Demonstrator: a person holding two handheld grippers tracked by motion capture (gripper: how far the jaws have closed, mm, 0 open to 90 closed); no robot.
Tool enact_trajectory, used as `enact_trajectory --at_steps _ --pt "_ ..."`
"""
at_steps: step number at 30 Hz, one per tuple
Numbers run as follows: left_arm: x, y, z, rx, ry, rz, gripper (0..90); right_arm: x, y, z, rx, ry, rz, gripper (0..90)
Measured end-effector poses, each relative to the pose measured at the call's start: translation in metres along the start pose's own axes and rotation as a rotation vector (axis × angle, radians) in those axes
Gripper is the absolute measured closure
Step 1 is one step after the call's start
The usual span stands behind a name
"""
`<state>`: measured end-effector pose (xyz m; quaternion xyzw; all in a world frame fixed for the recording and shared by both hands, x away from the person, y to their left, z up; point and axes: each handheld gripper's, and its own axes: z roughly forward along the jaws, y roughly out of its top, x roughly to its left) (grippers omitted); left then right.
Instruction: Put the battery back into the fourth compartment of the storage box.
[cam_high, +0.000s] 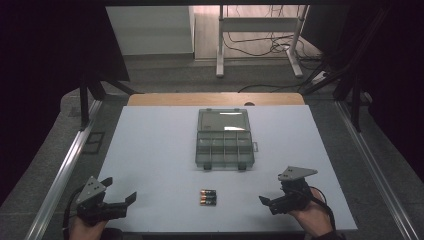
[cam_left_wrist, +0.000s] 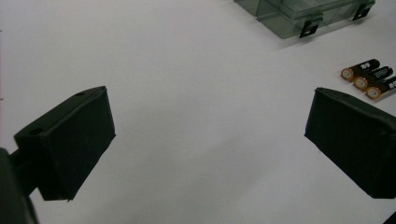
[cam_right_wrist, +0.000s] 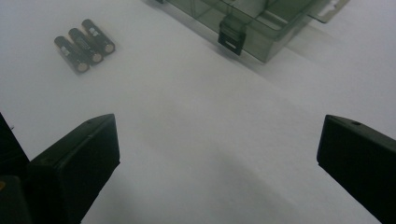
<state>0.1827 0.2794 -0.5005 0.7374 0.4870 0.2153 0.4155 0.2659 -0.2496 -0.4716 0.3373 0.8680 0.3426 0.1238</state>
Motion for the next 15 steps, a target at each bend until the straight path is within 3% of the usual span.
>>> enact_trajectory --at_steps 5,15 --pt "0.0 0.0 0.0 0.001 -0.001 0.009 1.9 0.006 0.013 0.011 -0.001 0.031 -0.028 0.0" --pt "0.0 0.0 0.0 -0.001 -0.007 0.01 1.9 0.013 0.032 0.031 0.01 0.083 -0.033 0.0"
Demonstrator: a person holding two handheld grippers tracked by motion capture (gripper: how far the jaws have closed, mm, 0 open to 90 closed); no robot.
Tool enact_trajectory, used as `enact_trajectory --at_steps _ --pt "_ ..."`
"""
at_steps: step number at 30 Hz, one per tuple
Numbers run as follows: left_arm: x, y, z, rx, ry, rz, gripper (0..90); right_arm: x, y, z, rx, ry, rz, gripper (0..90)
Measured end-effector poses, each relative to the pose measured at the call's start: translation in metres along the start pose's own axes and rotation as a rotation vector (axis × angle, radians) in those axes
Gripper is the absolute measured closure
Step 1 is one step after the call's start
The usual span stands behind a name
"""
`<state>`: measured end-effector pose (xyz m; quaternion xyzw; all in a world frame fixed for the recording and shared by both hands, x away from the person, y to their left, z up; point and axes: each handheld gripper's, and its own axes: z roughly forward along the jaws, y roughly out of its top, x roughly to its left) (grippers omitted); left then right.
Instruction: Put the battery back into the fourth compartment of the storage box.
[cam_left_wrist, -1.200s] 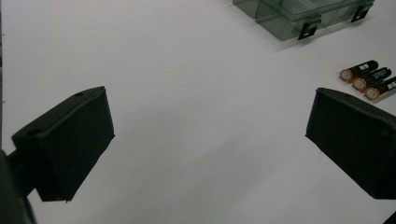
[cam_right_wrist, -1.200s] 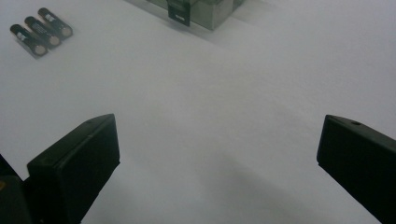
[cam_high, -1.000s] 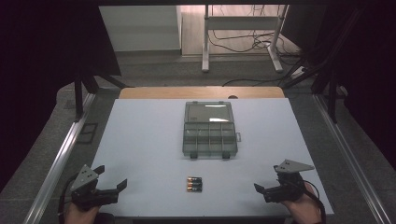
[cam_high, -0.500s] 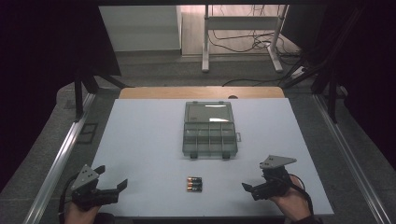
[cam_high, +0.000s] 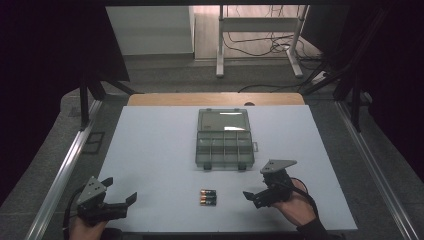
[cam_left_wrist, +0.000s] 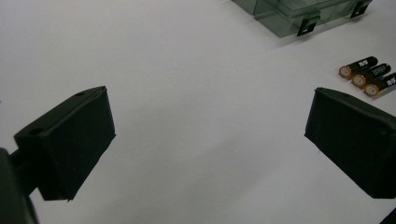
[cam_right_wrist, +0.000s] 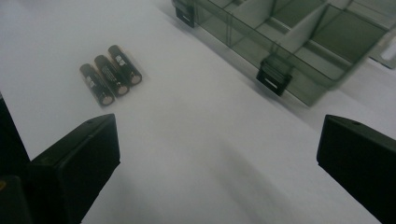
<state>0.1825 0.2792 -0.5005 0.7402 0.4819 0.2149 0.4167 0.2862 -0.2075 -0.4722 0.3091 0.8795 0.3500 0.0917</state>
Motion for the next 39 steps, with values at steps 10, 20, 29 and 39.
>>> enact_trajectory --at_steps 10,20,29,39 --pt "0.001 0.0 0.0 -0.003 -0.008 -0.005 1.9 0.009 0.023 0.022 0.053 0.03 -0.028 0.0" --pt "0.0 0.0 0.0 -0.001 -0.01 -0.001 1.9 0.018 0.038 0.043 0.104 0.026 -0.087 3.4" --pt "0.0 0.0 0.0 -0.001 -0.013 0.004 2.0 0.033 0.058 0.063 0.155 0.086 -0.142 20.6" --pt "0.0 0.0 0.0 -0.003 -0.018 0.007 2.0 0.047 0.072 0.089 0.242 0.164 -0.237 48.2"
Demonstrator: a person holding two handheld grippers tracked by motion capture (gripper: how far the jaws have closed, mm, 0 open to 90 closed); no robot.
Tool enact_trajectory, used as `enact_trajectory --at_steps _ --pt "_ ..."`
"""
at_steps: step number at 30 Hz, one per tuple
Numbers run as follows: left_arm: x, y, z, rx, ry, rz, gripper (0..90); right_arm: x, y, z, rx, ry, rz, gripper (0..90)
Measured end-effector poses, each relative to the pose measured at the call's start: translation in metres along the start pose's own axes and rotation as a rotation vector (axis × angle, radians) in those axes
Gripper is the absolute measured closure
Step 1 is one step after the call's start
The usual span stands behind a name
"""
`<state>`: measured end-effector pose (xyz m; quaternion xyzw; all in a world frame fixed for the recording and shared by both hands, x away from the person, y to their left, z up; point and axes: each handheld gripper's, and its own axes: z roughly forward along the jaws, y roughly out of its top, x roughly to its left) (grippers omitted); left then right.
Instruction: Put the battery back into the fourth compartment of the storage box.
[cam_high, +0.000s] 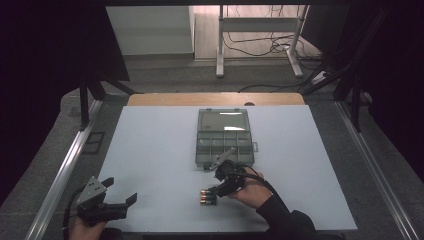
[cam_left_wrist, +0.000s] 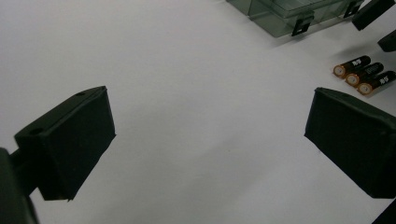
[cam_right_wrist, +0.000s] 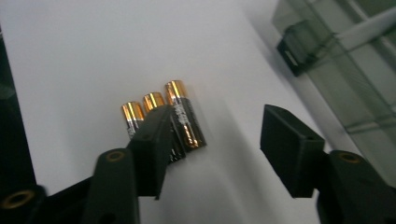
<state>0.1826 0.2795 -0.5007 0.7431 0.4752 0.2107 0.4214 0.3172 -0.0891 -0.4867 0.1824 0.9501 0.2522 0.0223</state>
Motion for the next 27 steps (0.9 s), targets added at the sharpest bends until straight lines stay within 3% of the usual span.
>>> enact_trajectory --at_steps 9,13,14,16,22,27 --pt "0.0 0.0 0.0 0.001 -0.002 0.005 2.0 0.005 0.011 0.014 0.032 0.025 -0.066 62.2" --pt "0.0 0.0 0.0 -0.001 -0.005 0.001 2.0 0.006 0.012 0.024 0.069 0.038 -0.087 66.9" --pt "0.001 0.0 0.0 -0.001 -0.006 0.0 2.0 0.005 0.012 0.028 0.087 0.043 -0.095 71.5" --pt "0.001 0.0 0.0 -0.001 -0.007 0.0 2.0 0.006 0.011 0.032 0.103 0.021 -0.121 75.3" --pt "0.001 0.0 0.0 -0.002 -0.008 0.001 2.0 0.007 0.011 0.03 0.097 0.016 -0.131 76.3" --pt "0.001 0.0 0.0 -0.002 -0.01 0.001 2.0 0.006 0.011 0.024 0.061 0.012 -0.128 76.3"
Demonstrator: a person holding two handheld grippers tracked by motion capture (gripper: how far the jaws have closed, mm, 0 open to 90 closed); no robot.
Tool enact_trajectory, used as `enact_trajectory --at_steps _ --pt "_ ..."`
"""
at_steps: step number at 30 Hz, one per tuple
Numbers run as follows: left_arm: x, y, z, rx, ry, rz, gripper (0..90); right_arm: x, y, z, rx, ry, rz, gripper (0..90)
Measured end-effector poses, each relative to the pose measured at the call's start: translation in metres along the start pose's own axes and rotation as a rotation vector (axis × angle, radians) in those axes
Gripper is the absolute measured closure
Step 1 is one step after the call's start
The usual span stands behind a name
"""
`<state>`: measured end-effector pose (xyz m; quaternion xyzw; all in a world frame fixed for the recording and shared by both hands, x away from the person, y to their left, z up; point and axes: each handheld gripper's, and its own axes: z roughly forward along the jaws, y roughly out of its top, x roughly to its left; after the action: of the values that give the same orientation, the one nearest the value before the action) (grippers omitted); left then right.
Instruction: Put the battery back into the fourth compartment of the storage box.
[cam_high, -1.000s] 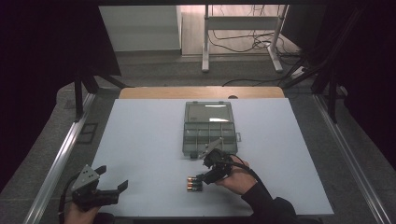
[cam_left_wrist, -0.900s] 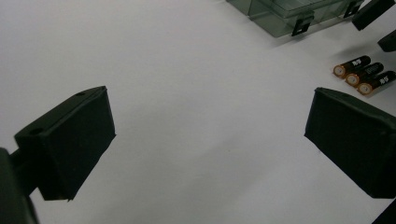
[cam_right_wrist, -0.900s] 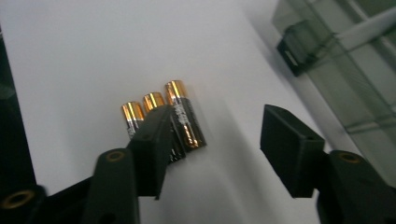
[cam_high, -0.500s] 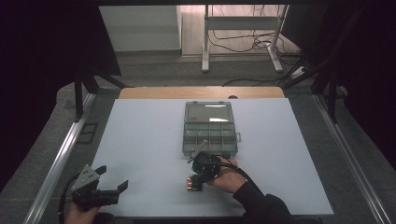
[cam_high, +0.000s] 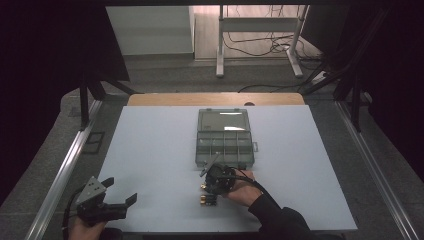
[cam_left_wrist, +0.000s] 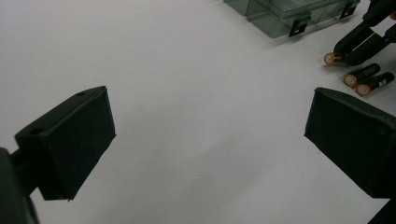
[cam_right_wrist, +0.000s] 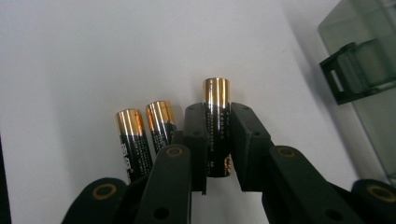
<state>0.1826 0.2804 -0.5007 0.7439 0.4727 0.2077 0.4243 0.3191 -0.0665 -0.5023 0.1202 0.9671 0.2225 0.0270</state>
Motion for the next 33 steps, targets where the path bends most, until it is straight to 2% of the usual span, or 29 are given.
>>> enact_trajectory --at_steps 11,16,25,31,33 --pt "0.0 0.0 0.0 0.001 0.001 0.002 2.2 -0.011 -0.003 -0.022 -0.084 -0.025 0.052 76.3" --pt "0.0 0.0 0.0 0.001 0.001 0.0 2.2 -0.017 -0.004 -0.028 -0.101 -0.036 0.076 76.3" --pt "0.0 0.0 0.001 0.002 0.001 -0.002 2.3 -0.036 -0.006 -0.043 -0.136 -0.078 0.116 76.3" --pt "0.001 0.0 0.001 0.002 0.001 -0.007 2.3 -0.056 -0.004 -0.056 -0.17 -0.12 0.152 76.3" --pt "0.001 0.0 0.001 0.001 0.001 -0.008 2.3 -0.057 -0.004 -0.057 -0.17 -0.123 0.16 76.3"
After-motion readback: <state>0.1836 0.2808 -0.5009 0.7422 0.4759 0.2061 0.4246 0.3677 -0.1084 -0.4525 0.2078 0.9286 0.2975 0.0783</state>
